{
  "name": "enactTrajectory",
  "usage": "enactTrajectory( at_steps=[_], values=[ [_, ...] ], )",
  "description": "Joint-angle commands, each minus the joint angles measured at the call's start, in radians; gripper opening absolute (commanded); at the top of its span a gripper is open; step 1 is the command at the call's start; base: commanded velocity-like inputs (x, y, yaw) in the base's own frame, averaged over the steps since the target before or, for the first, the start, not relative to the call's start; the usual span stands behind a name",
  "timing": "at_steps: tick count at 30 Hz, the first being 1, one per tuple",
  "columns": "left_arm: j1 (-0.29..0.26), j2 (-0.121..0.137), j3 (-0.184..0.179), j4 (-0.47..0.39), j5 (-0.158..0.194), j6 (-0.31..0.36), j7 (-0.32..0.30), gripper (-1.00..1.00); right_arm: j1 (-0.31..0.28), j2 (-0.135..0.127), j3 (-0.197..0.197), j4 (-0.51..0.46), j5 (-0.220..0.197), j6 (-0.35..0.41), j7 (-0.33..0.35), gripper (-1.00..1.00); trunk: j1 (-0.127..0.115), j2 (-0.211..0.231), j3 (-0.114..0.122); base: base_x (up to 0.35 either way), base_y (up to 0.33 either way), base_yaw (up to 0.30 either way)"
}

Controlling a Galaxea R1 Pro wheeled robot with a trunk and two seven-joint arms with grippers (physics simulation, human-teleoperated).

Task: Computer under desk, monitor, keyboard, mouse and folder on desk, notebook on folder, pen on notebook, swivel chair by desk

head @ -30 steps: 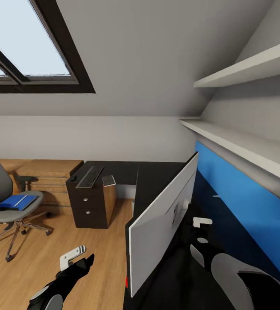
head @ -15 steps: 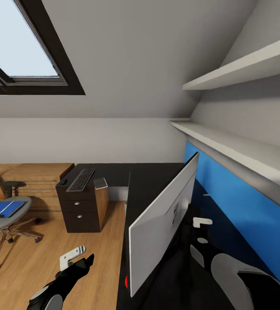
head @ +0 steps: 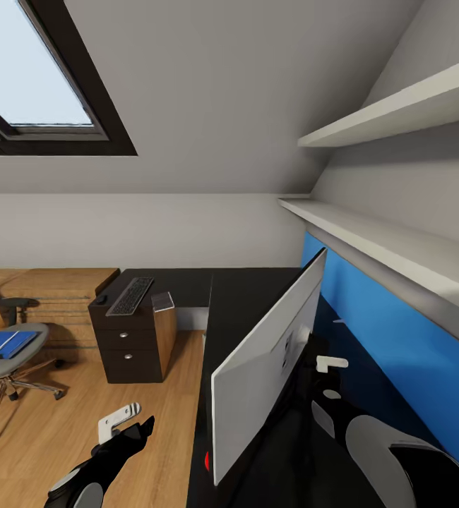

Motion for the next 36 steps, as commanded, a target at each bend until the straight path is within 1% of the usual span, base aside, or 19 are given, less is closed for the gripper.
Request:
enactTrajectory(
  at_steps=[1, 7, 25, 36],
  values=[
    [0.0, 0.001, -0.002, -0.002, 0.011, 0.001, 0.01, 1.0, -0.001, 0.0, -0.001, 0.0, 0.01, -0.007, -0.002, -1.0, 0.001, -0.001, -0.001, 0.221, -0.118, 0.0],
    [0.0, 0.001, -0.002, -0.002, 0.011, 0.001, 0.01, 1.0, -0.001, -0.001, -0.001, -0.005, 0.009, -0.016, -0.003, -1.0, 0.001, -0.001, -0.001, 0.146, -0.078, 0.0],
    [0.0, 0.0, -0.003, -0.002, 0.013, 0.001, 0.01, 1.0, -0.001, -0.01, -0.009, -0.01, 0.006, -0.003, -0.014, -1.0, 0.001, -0.001, -0.001, 0.01, -0.008, 0.0],
    [0.0, 0.0, -0.003, -0.002, 0.012, 0.001, 0.01, 1.0, -0.001, -0.011, -0.009, -0.01, 0.006, -0.002, -0.014, -1.0, 0.001, -0.001, -0.001, 0.171, -0.198, 0.0]
  ],
)
